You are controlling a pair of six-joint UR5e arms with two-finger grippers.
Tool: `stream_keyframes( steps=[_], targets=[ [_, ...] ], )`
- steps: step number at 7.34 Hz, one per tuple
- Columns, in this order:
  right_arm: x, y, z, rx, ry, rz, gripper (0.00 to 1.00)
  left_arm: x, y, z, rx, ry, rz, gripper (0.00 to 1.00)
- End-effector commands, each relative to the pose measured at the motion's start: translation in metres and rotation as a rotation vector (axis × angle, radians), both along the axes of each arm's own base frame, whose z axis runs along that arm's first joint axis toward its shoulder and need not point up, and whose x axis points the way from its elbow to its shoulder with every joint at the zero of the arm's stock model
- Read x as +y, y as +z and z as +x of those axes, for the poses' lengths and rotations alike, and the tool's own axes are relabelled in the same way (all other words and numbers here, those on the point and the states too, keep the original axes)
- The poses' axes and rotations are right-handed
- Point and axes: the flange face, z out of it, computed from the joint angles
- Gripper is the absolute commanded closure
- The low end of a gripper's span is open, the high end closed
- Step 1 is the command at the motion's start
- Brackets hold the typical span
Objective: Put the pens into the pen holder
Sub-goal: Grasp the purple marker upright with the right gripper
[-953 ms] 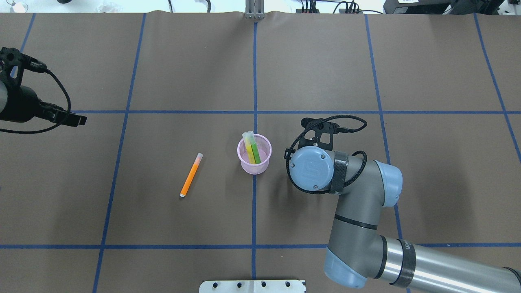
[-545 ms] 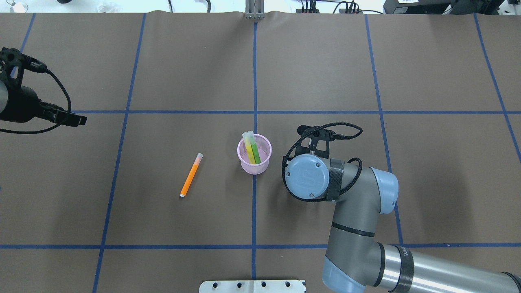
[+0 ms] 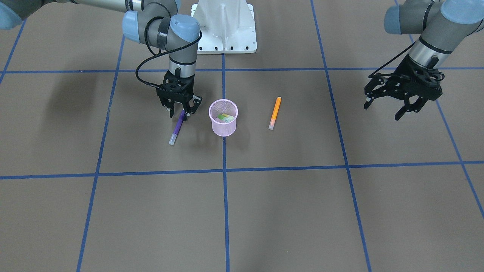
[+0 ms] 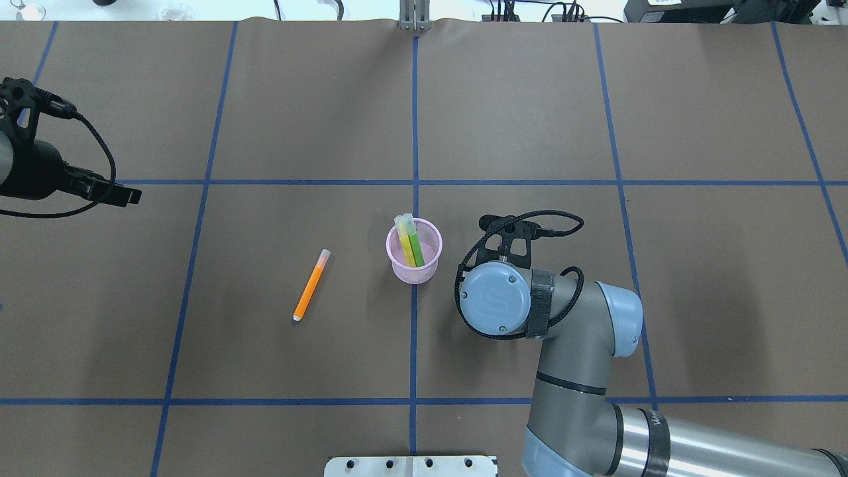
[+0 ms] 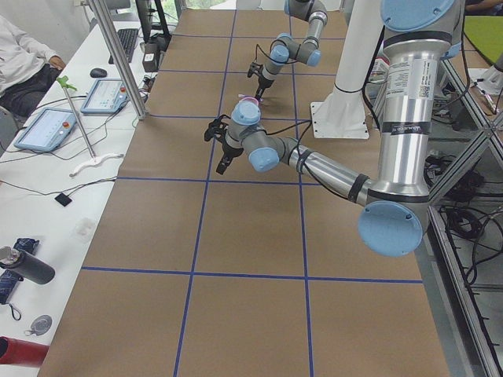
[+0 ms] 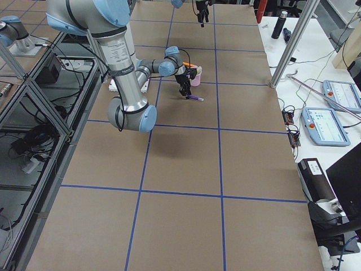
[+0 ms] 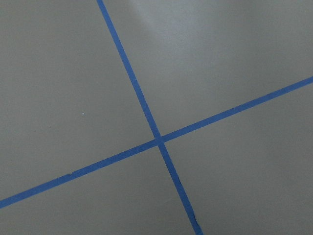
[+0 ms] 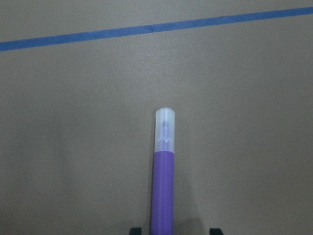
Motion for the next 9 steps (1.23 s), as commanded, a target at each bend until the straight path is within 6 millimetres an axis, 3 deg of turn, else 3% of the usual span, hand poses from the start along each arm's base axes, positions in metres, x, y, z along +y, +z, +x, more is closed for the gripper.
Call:
stream_keyframes(
  steps=[1, 2, 5, 7, 9],
  targets=[
    [0.001, 0.0, -0.001, 0.0, -0.006, -0.001, 0.82, 0.0, -0.001, 0.001, 0.001, 0.001, 0.001, 0.0],
    [0.001, -0.002, 0.0, -0.004, -0.006, 0.001, 0.86, 0.0, -0.001, 0.001, 0.001, 0.001, 0.001, 0.0],
    [0.001, -0.001, 0.0, -0.001, -0.014, 0.004, 0.81, 0.0, -0.001, 0.001, 0.002, 0.001, 0.002, 0.0],
    [0.001, -0.008, 0.005, -0.013, -0.009, 0.011, 1.0, 0.0, -0.002, 0.001, 0.003, 0.001, 0.005, 0.0],
    [-0.015, -0.022, 0.031, -0.022, -0.026, 0.061, 1.0, 0.0, -0.003, 0.001, 0.005, 0.0, 0.005, 0.0]
  ],
)
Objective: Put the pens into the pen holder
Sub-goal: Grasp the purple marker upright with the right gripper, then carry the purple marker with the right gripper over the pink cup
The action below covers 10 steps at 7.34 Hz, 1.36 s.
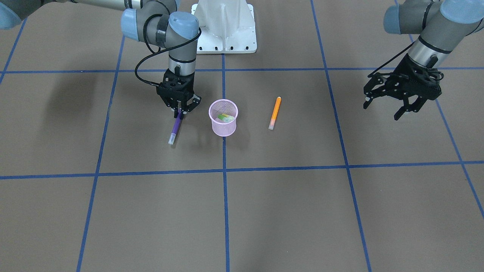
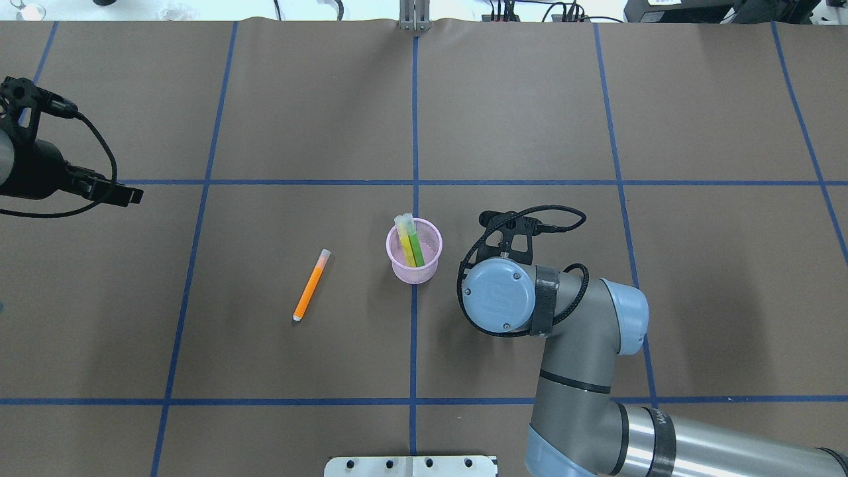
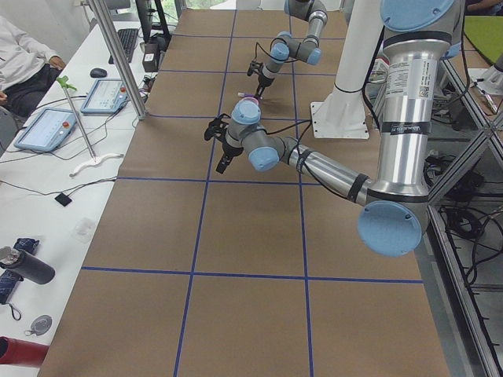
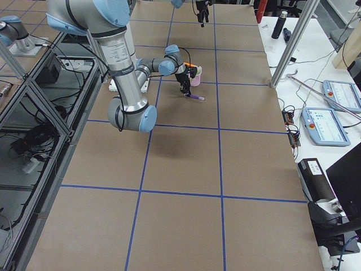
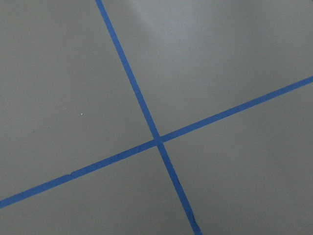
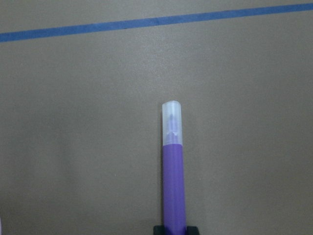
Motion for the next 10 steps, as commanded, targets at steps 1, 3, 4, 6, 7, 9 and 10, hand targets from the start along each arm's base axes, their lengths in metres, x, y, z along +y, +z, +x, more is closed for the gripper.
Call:
stream_keyframes(
  steps=[1, 3, 4, 6, 7, 9, 10],
  targets=[
    [-0.02, -0.025, 0.038, 0.006, -0.076, 0.113, 1.0, 0.0, -0.001, 0.0, 0.002, -0.001, 0.001, 0.0],
    [-0.018, -0.073, 0.067, -0.025, -0.175, 0.254, 1.0, -0.001, -0.002, 0.001, 0.003, -0.001, 0.002, 0.0],
    [-0.016, -0.096, 0.076, -0.076, -0.153, 0.291, 1.0, -0.002, -0.001, 0.002, 0.0, 0.0, 0.0, 0.0],
    [-0.013, -0.113, 0.065, -0.117, -0.008, 0.374, 1.0, -0.005, 0.001, 0.005, -0.002, 0.001, -0.002, 0.0],
    [-0.009, -0.116, 0.05, -0.092, 0.02, 0.414, 1.0, -0.005, 0.001, 0.005, -0.002, 0.001, -0.002, 0.0],
    [-0.004, -0.11, 0.012, -0.11, 0.057, 0.48, 1.0, -0.005, 0.003, 0.006, -0.003, 0.001, -0.005, 0.0],
    [-0.001, -0.107, 0.005, -0.106, 0.067, 0.496, 1.0, -0.005, 0.003, 0.005, -0.005, 0.001, -0.003, 0.0]
  ],
)
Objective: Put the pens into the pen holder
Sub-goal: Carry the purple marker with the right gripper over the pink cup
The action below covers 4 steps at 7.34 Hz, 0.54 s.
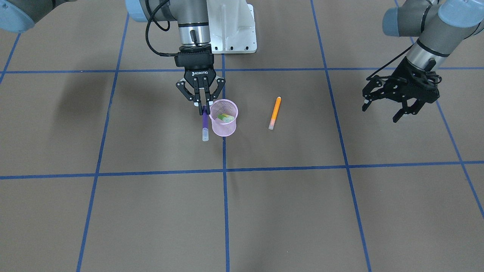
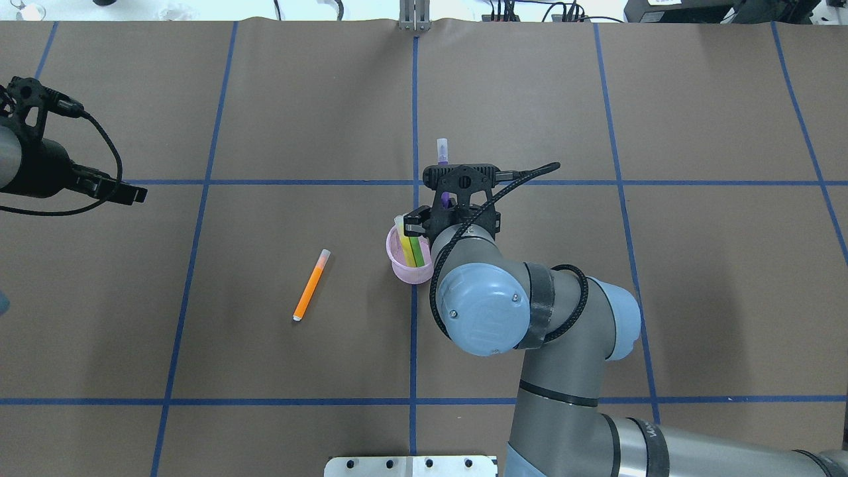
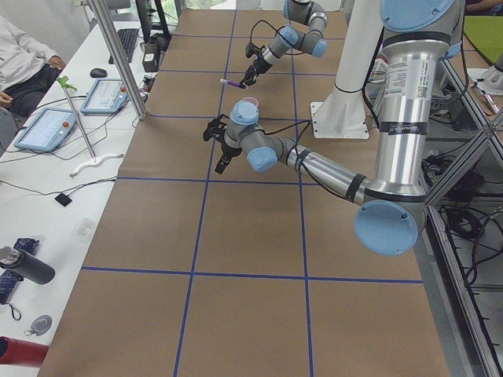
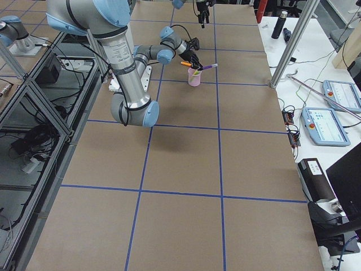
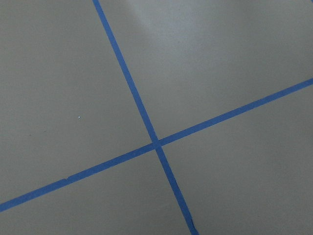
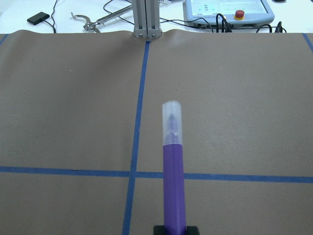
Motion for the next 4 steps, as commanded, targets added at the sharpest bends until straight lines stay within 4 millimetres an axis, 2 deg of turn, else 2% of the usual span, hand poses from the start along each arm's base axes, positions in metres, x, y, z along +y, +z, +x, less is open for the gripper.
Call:
stream_keyframes(
  steps=[1, 2, 4],
  targets=[
    [0.007, -0.003, -0.017, -0.012, 0.021, 0.036, 1.0, 0.0, 0.001, 0.0, -0.001, 0.0, 0.001, 0.0],
    [0.012, 0.001, -0.026, 0.009, 0.038, 0.053, 1.0, 0.0, 0.001, 0.0, -0.001, -0.001, 0.0, 0.0],
    [0.034, 0.003, -0.038, 0.004, 0.029, 0.073, 1.0, 0.0, 0.0, 0.0, 0.0, 0.001, 0.0, 0.0]
  ],
)
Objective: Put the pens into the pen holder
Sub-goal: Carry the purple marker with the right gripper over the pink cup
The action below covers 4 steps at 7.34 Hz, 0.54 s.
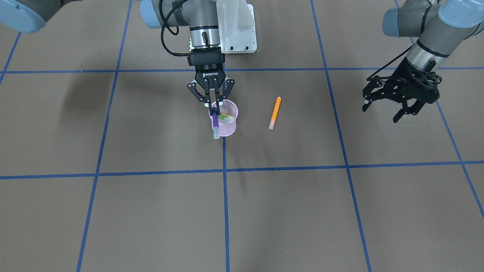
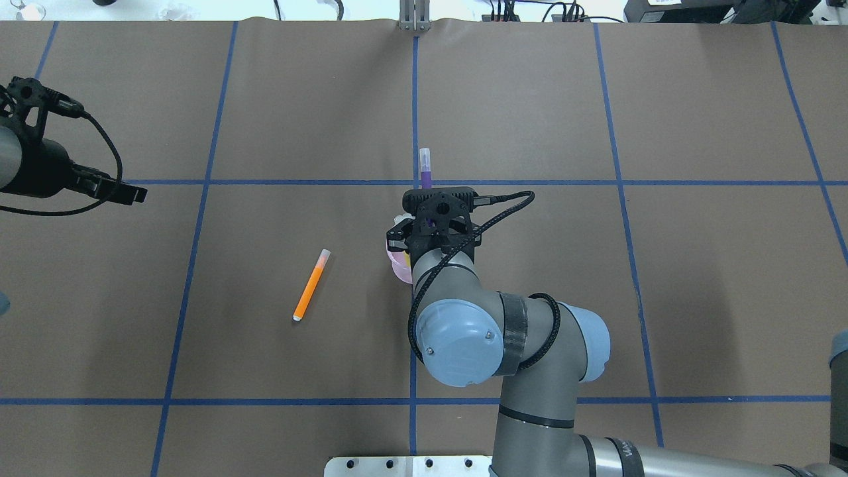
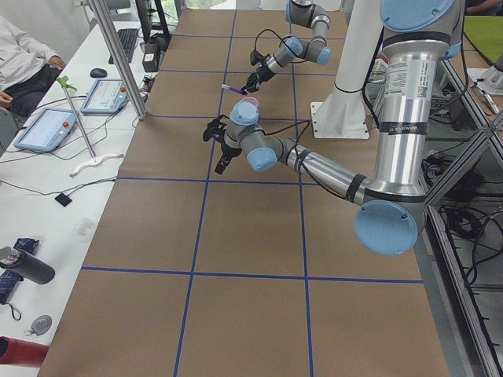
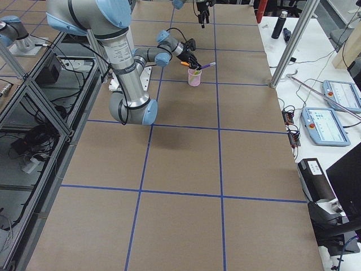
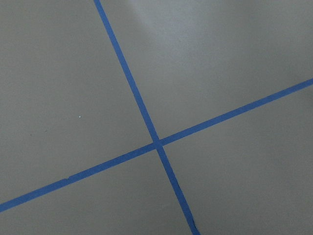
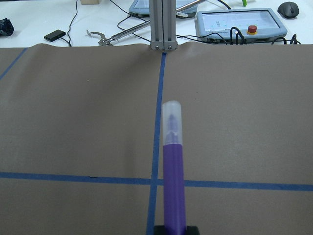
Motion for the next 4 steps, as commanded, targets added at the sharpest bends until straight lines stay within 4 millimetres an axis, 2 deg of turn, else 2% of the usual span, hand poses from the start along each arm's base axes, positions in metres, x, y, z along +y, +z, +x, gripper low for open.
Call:
stream_keyframes(
  steps=[1, 4],
  targets=[
    [0.021, 0.003, -0.013, 0.008, -0.002, 0.022, 1.0, 0.0, -0.001, 0.0, 0.001, 0.0, 0.002, 0.0],
    [0.033, 0.01, -0.019, 0.023, -0.012, 0.027, 1.0, 0.0, -0.001, 0.0, 0.001, 0.0, 0.002, 0.0]
  ],
)
